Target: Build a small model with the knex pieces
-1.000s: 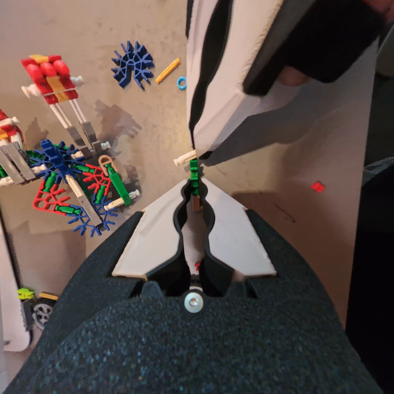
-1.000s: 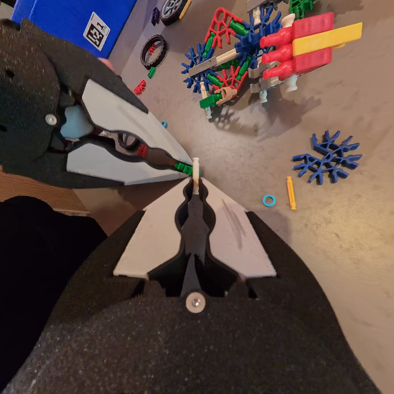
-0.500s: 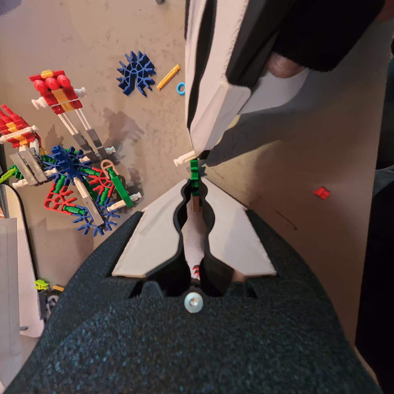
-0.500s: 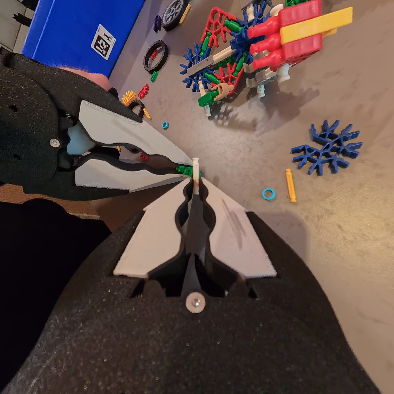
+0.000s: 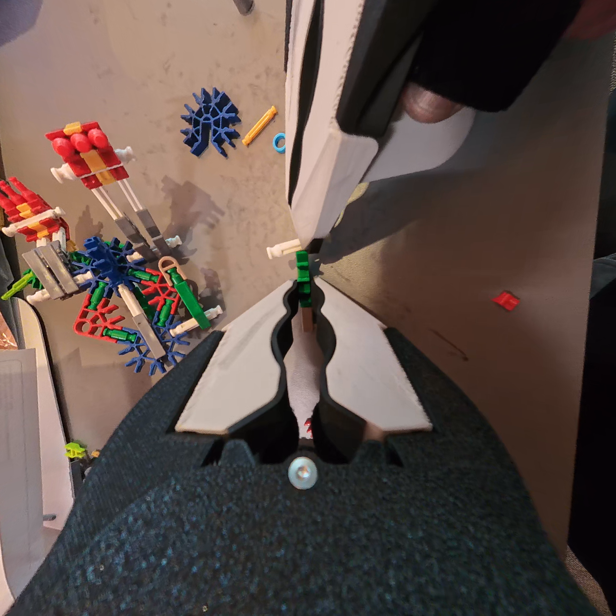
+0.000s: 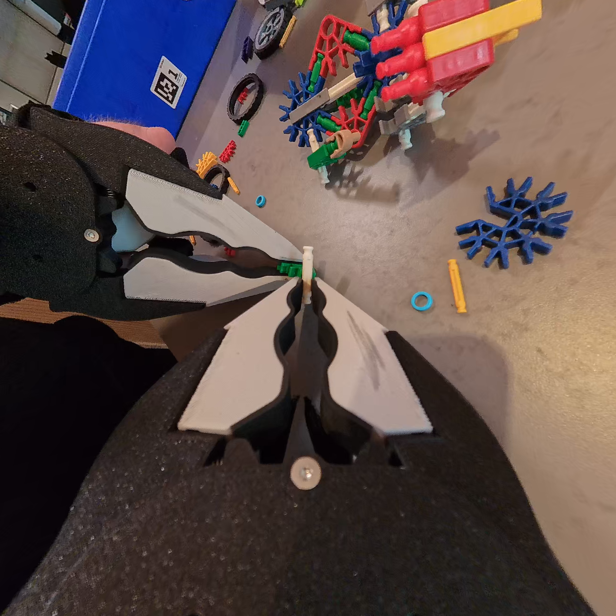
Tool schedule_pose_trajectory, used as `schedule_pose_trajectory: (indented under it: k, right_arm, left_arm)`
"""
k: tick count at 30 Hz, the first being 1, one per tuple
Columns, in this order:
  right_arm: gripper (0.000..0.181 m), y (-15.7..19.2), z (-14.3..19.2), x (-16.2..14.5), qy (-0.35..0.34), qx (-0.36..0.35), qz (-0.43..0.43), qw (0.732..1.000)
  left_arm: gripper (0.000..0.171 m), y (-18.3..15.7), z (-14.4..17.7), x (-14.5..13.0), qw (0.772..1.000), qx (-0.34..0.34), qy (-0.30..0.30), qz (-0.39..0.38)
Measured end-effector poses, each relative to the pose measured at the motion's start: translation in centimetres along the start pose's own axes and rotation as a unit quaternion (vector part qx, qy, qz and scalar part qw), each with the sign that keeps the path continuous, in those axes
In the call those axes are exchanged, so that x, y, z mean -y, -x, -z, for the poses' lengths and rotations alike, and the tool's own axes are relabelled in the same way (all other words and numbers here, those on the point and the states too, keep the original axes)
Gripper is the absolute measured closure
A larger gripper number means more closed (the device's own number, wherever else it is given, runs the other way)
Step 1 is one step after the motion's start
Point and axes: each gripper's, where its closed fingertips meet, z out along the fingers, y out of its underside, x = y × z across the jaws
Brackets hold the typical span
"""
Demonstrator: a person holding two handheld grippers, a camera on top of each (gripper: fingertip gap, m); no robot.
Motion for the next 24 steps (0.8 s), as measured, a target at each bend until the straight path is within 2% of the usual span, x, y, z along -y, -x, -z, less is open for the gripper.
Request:
schedule_pose_trajectory:
  k: [24]
  right_arm:
    - [0.177, 0.08, -0.09, -0.26, 0.003, 0.014, -0.014, 1.000]
  left_arm:
    - [0.168, -0.02, 0.02, 0.04, 0.999, 0.017, -0.015, -0.035]
